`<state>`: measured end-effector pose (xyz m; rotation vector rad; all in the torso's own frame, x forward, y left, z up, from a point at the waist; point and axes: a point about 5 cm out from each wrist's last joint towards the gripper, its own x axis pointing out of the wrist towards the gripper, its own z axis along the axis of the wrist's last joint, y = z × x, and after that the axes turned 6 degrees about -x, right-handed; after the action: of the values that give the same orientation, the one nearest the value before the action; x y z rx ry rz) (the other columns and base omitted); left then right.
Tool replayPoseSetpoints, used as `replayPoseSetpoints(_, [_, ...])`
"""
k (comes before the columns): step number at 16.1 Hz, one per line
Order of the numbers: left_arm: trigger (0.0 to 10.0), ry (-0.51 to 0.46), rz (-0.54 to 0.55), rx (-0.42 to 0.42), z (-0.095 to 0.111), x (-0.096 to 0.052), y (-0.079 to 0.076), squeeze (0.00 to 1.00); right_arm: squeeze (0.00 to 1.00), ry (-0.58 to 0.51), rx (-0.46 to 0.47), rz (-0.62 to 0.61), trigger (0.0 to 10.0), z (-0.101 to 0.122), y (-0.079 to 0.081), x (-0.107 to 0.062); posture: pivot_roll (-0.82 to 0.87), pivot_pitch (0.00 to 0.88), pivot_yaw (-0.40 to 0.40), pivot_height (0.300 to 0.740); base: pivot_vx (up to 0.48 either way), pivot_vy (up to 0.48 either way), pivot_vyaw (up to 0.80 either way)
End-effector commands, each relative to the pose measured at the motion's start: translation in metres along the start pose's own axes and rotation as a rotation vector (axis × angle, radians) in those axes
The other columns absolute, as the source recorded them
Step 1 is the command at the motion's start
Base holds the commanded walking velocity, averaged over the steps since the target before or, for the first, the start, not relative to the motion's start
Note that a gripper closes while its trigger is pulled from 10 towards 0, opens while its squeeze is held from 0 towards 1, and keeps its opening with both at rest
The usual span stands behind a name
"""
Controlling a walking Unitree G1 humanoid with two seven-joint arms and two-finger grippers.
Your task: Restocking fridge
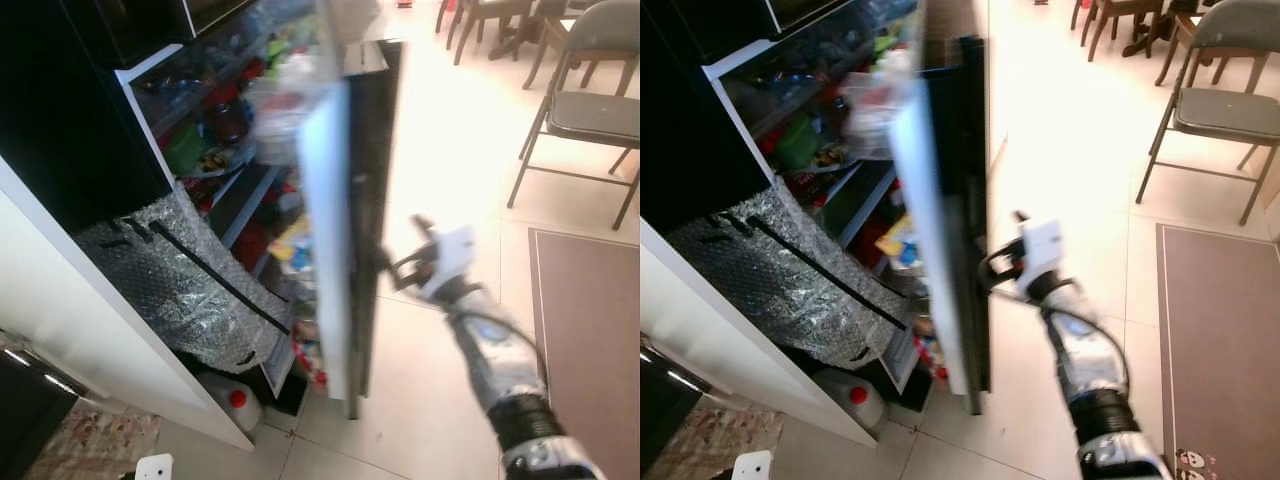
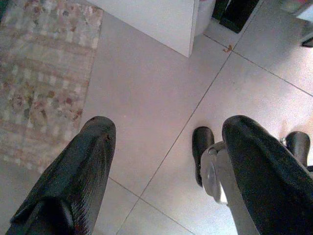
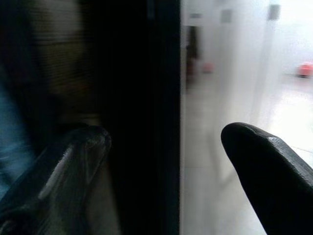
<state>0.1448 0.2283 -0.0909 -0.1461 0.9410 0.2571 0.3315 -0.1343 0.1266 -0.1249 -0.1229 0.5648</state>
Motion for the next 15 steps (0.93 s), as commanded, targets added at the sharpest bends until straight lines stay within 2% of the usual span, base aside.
replayPoseSetpoints(1, [10.0, 0.011, 0.008, 0.022, -0.002, -0.001, 0.003, 0.00, 0.00, -0.011, 0.009, 0.114, 10.0, 0.002, 0.019, 0.004, -0.14, 0.000, 0.094, 0.740, 0.000, 0.000, 0.00])
replayPoseSetpoints(3, [10.0, 0.010, 0.008, 0.024, -0.001, 0.000, 0.003, 0.00, 0.00, -0.016, 0.024, 0.246, 10.0, 0.003, 0.036, 0.000, -0.14, 0.000, 0.097, 0.740, 0.000, 0.000, 0.00])
replayPoseSetpoints(5, [10.0, 0.009, 0.008, 0.026, -0.001, 0.000, 0.003, 0.00, 0.00, -0.008, 0.020, 0.324, 10.0, 0.003, 0.045, -0.005, -0.14, 0.000, 0.097, 0.740, 0.000, 0.000, 0.00])
replayPoseSetpoints(9, [10.0, 0.010, 0.010, 0.027, -0.001, 0.000, 0.004, 0.00, 0.00, 0.023, 0.014, 0.287, 10.0, 0.000, 0.036, -0.014, -0.14, 0.000, 0.098, 0.740, 0.000, 0.000, 0.00])
replayPoseSetpoints(12, [10.0, 0.011, 0.013, 0.031, -0.001, 0.000, 0.005, 0.00, 0.00, 0.056, 0.004, 0.228, 10.0, -0.003, 0.022, -0.021, -0.14, 0.000, 0.102, 0.740, 0.000, 0.000, 0.00])
replayPoseSetpoints(15, [10.0, 0.011, 0.014, 0.033, -0.001, -0.001, 0.005, 0.00, 0.00, 0.057, -0.002, 0.203, 10.0, -0.003, 0.018, -0.023, -0.14, 0.000, 0.102, 0.740, 0.000, 0.000, 0.00])
